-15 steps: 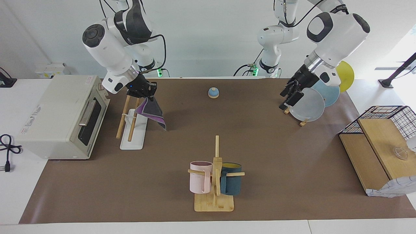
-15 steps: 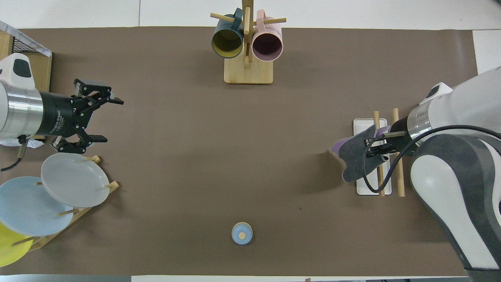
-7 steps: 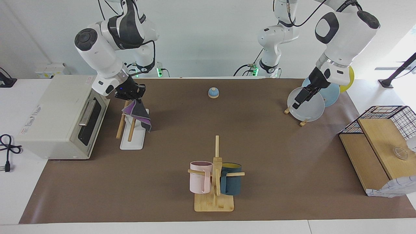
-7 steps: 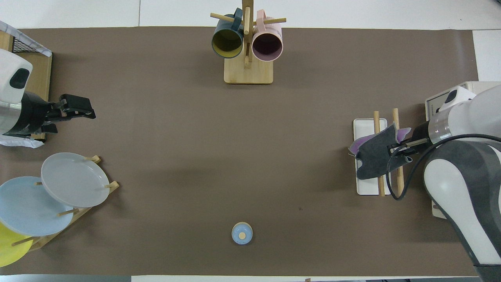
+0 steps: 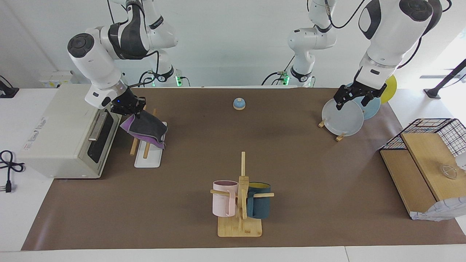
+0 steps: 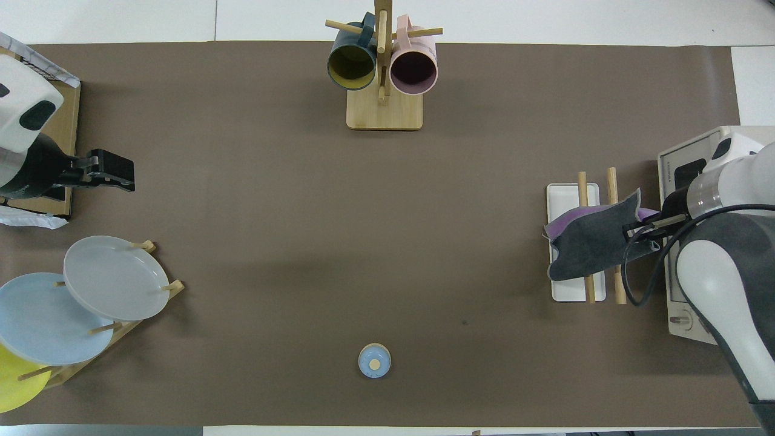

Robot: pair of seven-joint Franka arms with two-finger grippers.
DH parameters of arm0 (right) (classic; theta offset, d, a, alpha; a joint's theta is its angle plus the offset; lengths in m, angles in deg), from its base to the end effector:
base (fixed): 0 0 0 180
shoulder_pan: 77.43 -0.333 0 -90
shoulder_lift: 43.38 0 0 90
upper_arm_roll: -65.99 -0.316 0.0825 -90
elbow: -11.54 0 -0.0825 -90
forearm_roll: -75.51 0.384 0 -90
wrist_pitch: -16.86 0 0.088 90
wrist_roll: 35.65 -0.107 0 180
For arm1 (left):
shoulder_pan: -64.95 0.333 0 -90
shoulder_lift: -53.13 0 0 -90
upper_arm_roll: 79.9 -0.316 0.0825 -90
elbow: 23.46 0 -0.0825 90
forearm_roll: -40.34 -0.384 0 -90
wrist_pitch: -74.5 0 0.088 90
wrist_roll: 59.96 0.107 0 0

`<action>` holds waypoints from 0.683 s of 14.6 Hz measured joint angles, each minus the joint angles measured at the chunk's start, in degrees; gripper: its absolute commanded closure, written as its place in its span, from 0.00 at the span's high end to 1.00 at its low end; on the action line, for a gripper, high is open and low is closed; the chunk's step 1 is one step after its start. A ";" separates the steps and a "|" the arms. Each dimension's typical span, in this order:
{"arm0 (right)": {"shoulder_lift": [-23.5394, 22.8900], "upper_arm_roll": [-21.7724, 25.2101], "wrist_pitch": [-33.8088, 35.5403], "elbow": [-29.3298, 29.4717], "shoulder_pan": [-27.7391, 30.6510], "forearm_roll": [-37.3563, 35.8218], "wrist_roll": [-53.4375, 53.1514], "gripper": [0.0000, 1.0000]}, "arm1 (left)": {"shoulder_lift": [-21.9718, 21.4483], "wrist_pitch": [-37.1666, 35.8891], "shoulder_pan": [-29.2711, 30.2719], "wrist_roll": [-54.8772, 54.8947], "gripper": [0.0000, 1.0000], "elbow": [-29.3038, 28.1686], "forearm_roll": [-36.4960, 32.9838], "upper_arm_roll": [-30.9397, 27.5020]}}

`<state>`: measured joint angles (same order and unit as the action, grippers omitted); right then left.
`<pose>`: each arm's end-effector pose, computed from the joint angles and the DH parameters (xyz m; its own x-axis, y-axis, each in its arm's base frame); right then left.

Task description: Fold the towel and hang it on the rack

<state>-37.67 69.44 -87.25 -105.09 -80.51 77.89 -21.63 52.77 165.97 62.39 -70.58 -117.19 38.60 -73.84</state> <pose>0.5135 -0.0006 0.4789 0.9683 0.2269 -0.1046 0.2201 -0.9728 -0.0723 0.5473 -0.0799 0.5995 0.9991 0.0341 -0.0269 0.0331 -0.9988 -0.0366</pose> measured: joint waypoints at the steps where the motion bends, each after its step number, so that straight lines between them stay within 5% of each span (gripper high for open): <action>1: 0.07 -0.01 0.00 -0.27 0.35 -0.43 0.12 0.00 | 0.04 -0.13 -0.65 0.69 1.00 -0.04 0.00 -0.78; 10: 2.33 -0.01 -3.84 -6.80 4.73 -1.29 7.64 0.00 | 0.49 0.32 -1.14 1.44 1.00 -0.08 3.16 -1.92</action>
<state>-35.34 69.44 -91.09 -111.89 -75.77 76.60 -13.99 53.26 166.29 61.25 -69.14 -117.27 41.76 -75.76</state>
